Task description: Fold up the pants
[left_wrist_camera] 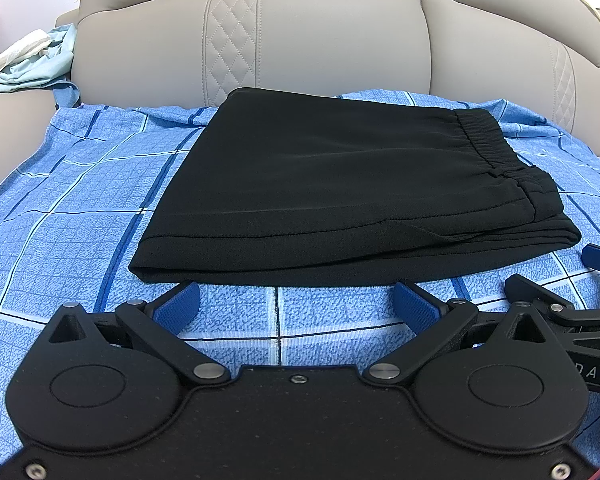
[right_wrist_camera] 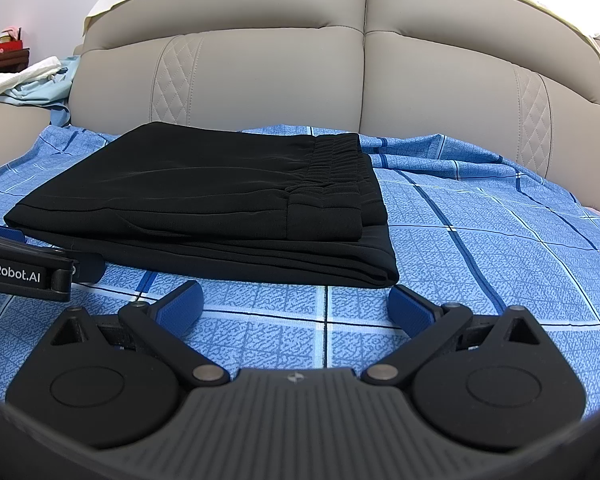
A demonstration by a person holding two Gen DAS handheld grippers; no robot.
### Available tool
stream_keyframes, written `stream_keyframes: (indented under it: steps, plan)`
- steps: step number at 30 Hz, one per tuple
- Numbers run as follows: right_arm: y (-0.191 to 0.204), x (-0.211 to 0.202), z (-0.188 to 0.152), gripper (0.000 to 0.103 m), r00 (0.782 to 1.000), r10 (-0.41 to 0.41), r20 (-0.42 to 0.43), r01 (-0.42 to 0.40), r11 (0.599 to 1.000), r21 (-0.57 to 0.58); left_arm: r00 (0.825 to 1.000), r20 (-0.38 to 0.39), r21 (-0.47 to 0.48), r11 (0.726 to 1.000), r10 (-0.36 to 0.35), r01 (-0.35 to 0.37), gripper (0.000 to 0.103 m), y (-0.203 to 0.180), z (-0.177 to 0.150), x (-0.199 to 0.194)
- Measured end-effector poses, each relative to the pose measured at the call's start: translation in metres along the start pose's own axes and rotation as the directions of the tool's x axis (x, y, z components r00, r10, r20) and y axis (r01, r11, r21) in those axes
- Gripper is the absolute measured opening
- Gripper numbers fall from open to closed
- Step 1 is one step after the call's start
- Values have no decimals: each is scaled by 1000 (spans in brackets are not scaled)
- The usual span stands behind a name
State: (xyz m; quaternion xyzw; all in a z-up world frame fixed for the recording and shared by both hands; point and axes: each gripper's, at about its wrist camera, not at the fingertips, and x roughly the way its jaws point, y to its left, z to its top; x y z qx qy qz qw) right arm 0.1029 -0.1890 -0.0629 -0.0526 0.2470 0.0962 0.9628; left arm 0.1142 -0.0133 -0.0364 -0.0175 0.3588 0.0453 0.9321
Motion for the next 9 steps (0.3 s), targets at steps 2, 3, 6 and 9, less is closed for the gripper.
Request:
stream_keyframes:
  steps: [2,3,6,9]
  plan:
    - [0,0,0,103,1000,0,0,0,1000,0,1000,2,1,1000,0,0,103,0,0,0]
    - [0,0,0,103,1000,0,0,0,1000,0,1000,3,1,1000,-1,1,103,0,0,0]
    - [0,0,0,103,1000,2,0,-2,1000,-1,1000,5,5,1000,-5,5,103,0,1,0]
    - [0,0,0,103,1000,2,1,-2,1000,-2,1000,5,5,1000,-6,6,103,-1,2,0]
